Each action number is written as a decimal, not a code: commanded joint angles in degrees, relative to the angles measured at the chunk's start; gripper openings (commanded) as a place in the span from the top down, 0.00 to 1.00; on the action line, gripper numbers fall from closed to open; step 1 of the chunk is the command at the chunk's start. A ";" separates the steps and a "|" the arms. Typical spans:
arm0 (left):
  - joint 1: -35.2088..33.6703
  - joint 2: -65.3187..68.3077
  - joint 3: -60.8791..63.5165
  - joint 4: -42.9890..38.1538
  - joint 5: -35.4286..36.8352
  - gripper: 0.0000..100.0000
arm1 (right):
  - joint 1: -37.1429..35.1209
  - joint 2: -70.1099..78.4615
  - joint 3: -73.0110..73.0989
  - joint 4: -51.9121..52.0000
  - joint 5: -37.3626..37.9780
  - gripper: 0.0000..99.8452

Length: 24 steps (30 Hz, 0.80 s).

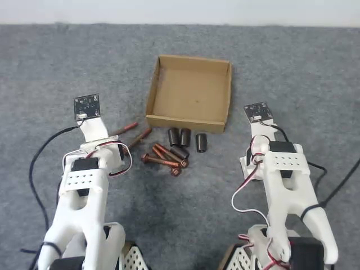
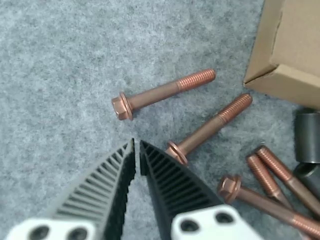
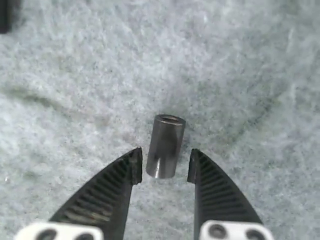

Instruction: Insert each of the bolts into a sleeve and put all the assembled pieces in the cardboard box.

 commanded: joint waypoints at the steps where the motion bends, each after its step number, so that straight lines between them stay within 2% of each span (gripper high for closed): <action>1: 0.44 -1.23 -0.84 -1.23 0.44 0.99 | 0.31 0.04 -1.49 -2.86 1.05 0.87; 6: 0.44 -1.23 -0.75 -1.23 0.44 0.99 | 0.40 0.13 1.85 -6.99 1.14 0.87; 24: 0.35 -1.23 -0.66 -1.23 0.44 0.99 | 0.40 6.64 0.00 -4.62 3.87 0.87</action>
